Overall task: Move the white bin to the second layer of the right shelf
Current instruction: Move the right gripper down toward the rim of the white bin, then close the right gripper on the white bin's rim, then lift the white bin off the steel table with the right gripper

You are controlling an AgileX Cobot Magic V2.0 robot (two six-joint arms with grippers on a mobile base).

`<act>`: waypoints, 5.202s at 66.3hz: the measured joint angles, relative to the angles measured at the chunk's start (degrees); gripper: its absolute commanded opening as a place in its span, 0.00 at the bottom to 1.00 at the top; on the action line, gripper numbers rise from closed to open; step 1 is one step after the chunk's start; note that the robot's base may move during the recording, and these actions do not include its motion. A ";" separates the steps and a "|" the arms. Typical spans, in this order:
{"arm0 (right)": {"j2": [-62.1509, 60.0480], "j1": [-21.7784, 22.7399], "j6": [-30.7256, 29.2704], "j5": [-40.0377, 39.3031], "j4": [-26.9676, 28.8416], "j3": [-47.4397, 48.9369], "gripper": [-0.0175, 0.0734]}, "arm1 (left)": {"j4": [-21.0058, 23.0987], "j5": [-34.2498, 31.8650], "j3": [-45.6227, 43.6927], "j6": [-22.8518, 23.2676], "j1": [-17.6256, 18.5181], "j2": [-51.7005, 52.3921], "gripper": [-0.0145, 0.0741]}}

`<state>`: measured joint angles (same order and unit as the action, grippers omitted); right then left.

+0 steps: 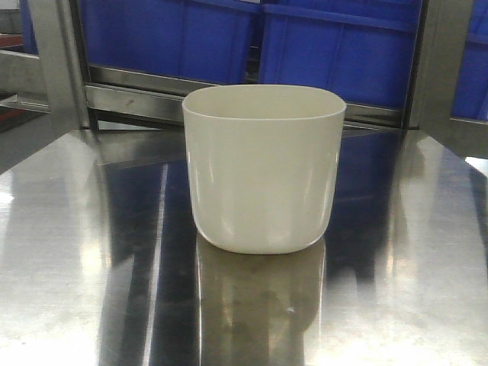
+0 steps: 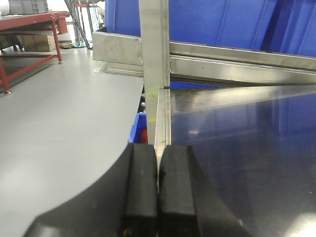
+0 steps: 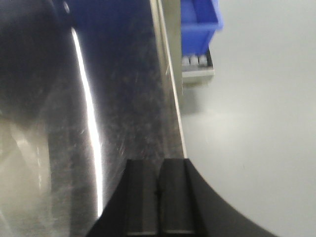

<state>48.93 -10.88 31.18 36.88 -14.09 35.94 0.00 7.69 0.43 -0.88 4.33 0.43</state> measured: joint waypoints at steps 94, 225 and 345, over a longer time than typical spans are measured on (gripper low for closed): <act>45.57 -27.06 11.42 27.14 0.90 49.81 0.61 | 0.00 0.00 0.00 0.00 0.00 0.00 0.26; 33.00 -7.28 -19.23 15.98 15.27 36.07 0.25 | 0.00 0.00 0.00 0.00 0.00 0.00 0.26; -22.98 10.14 -23.76 10.04 13.32 -3.41 0.25 | 0.00 0.00 0.00 0.00 0.00 0.00 0.26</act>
<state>25.96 -0.74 7.41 46.92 -0.77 32.53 0.00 7.69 0.43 -0.88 4.33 0.43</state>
